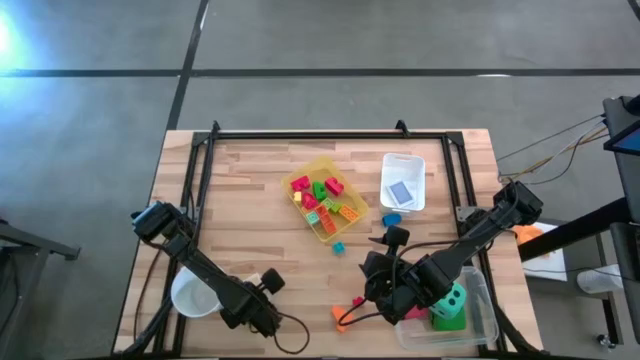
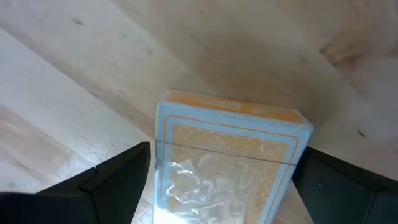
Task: Pick & Place Toys
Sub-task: Put the yellow deck of cards into the white bin
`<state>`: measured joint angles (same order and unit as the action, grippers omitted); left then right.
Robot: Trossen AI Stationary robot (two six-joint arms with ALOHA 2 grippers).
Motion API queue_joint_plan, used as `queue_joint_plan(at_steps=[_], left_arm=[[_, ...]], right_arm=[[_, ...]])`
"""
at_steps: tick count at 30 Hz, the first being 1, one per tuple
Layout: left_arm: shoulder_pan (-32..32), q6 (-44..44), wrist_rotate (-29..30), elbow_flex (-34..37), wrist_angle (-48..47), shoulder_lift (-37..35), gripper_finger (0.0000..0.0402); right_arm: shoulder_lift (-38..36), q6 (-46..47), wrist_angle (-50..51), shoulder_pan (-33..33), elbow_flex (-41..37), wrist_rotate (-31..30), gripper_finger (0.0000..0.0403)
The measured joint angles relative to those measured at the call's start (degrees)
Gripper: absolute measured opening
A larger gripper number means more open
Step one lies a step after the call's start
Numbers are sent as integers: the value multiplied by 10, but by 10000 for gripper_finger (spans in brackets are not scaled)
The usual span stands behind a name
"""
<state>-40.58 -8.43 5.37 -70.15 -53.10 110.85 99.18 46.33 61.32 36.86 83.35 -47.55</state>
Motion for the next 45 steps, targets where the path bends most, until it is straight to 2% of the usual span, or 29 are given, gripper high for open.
queue_joint_plan(at_steps=[28, 31, 35, 45], left_arm=[[0, 3, 2, 0, 6, -1, 370], [0, -18, -1, 0, 8, -1, 350], [0, -25, -2, 0, 8, -1, 294], [0, -22, -2, -1, 8, -2, 293]], right_arm=[[0, 0, 0, 0, 0, 0, 347], [0, 0, 0, 0, 0, 0, 347], [0, 0, 0, 0, 0, 0, 347], [0, 0, 0, 0, 0, 0, 347]])
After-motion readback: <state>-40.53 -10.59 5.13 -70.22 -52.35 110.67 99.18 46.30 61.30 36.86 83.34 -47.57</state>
